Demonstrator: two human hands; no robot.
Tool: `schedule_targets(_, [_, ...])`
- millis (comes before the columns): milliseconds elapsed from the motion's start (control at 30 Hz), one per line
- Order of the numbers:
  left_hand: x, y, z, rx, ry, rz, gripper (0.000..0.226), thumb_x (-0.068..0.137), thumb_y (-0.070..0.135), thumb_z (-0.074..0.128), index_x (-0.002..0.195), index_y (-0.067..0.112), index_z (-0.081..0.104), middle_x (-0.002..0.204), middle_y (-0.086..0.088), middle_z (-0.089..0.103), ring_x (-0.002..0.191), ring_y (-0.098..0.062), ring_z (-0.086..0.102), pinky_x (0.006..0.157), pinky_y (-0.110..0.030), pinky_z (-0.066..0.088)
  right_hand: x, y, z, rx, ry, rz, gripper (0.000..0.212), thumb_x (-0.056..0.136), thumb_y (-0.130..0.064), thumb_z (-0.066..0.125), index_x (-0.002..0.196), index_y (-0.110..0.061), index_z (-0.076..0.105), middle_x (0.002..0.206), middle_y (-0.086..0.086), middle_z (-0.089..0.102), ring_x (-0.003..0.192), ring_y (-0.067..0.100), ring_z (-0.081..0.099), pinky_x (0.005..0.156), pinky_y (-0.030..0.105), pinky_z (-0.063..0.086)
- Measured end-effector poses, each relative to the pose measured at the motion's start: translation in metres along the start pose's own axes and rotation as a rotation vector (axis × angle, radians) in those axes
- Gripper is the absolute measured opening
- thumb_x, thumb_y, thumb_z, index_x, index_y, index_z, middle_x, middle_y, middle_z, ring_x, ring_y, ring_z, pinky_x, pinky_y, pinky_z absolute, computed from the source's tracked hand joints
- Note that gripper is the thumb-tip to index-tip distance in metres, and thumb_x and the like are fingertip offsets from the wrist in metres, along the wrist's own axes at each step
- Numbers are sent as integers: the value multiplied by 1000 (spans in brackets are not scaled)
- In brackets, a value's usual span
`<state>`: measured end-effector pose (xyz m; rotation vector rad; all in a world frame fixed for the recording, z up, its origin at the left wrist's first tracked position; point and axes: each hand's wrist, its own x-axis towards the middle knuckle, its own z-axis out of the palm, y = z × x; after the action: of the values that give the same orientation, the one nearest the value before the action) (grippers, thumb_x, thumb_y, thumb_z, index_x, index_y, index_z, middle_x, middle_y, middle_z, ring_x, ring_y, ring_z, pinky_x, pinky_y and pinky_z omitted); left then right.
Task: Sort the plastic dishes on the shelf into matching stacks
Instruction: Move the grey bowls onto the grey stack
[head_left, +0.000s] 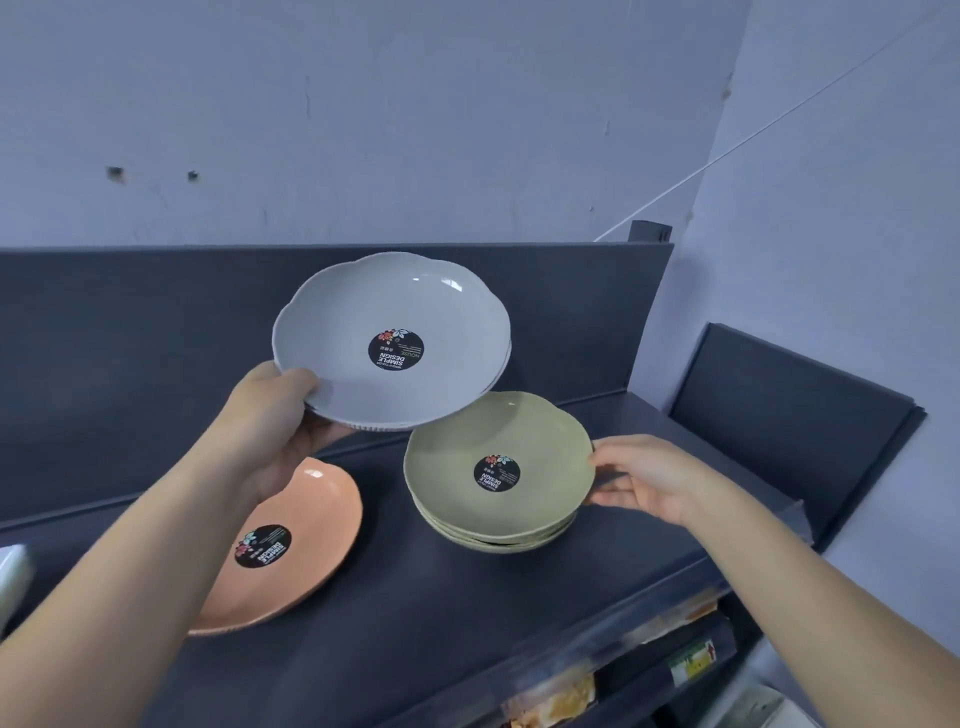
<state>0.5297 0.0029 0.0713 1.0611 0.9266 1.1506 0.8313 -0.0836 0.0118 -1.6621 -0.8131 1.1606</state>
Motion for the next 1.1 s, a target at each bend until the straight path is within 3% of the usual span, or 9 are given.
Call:
schedule_targets(100, [1,-4,0,13,-16,-16,30,93,-7,33,83,11,55,78,-4,66,66,-16,66,47,-24,58,8,1,5,-42,56,21,22,84,0,58,101,-2,72,89,13,69,67,23,70,53,22,56])
schedule_targets(200, [2,-8,5,12,-46,-35,32,93,-7,32,83,10,57,75,-4,67,53,-10,68,46,-23,56,12,1,9,-56,114,31,19,82,1,60,98,-1,71,86,13,69,66,23,69,52,21,57])
schedule_targets(367, [6,-15,16,34,-102,-56,33,92,-7,31,87,12,58,67,0,73,59,-13,70,50,-26,58,14,11,10,-96,199,31,16,82,1,64,97,-1,69,98,15,70,71,22,68,51,21,57])
schedule_targets(467, [8,-22,26,55,-145,-63,35,92,-7,30,89,13,59,64,4,74,59,-10,72,52,-27,60,12,17,8,-106,238,1,15,89,-14,64,101,-6,64,110,12,65,75,20,66,56,23,58])
schedule_targets(567, [7,-32,43,91,-187,-74,35,93,-7,31,89,14,59,77,-2,73,68,-15,70,54,-27,60,6,13,-4,-32,281,-77,36,93,-29,59,120,-5,59,111,9,63,84,20,65,66,26,57])
schedule_targets(700, [10,-52,77,131,-293,-101,37,92,-8,31,89,12,61,84,-5,70,74,-16,68,55,-27,60,-13,-5,-33,200,147,-120,40,93,-39,56,120,-10,59,112,9,68,96,27,70,74,33,59])
schedule_targets(833, [18,-76,117,168,-384,-168,36,93,-6,30,99,9,62,91,-7,71,83,-23,68,61,-30,62,-24,-9,-63,260,84,-123,18,94,-20,59,109,-14,66,108,5,72,88,23,74,71,30,61])
schedule_targets(967, [28,-94,154,210,-452,-234,32,92,-4,33,101,9,61,90,-8,70,79,-23,65,58,-27,60,-23,3,-93,282,173,-86,17,92,-1,55,104,-6,67,93,9,73,72,18,74,58,25,60])
schedule_targets(1100, [41,-108,183,361,-444,-222,23,90,1,41,92,8,62,79,-2,67,67,-13,63,58,-23,59,-17,16,-116,284,277,-70,15,90,1,56,94,-7,67,94,13,70,79,22,69,53,24,58])
